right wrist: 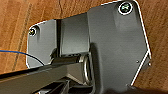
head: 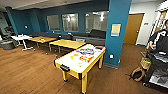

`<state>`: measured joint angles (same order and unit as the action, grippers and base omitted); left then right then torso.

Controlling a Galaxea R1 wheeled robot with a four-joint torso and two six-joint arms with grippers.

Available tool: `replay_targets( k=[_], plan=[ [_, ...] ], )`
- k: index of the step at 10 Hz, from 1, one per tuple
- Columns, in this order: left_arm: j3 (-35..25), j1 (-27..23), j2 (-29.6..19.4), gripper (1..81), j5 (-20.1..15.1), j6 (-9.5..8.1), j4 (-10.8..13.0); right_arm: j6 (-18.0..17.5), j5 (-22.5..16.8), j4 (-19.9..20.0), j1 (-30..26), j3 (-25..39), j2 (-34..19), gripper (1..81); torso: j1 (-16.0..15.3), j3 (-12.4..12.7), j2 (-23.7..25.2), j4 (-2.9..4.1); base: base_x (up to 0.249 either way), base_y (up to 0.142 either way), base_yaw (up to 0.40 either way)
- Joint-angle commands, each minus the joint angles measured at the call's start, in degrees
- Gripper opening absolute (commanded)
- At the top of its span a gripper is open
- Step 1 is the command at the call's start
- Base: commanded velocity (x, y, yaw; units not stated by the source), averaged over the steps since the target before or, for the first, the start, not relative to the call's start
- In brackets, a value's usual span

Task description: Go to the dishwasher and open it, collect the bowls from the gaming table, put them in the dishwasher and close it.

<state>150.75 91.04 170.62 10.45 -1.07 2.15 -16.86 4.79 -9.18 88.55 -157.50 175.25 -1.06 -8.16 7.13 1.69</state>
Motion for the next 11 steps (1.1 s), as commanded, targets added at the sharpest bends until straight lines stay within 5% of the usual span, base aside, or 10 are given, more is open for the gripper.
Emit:
replay_targets(
  k=[1,11],
  plan=[
    [-0.3,-1.4,-0.1,81.1,-3.0,0.54,0.7,0.2,-2.9,0.0,-2.3,0.1,-0.3,81.1,0.0,0.0,0.0,0.00,0.000,0.066,0.000],
    [-0.3,-1.4,-0.1,81.1,-3.0,0.46,0.7,0.2,-2.9,0.0,-2.1,0.1,-0.4,81.1,0.0,0.0,0.0,0.00,0.037,0.052,0.000]
  ],
)
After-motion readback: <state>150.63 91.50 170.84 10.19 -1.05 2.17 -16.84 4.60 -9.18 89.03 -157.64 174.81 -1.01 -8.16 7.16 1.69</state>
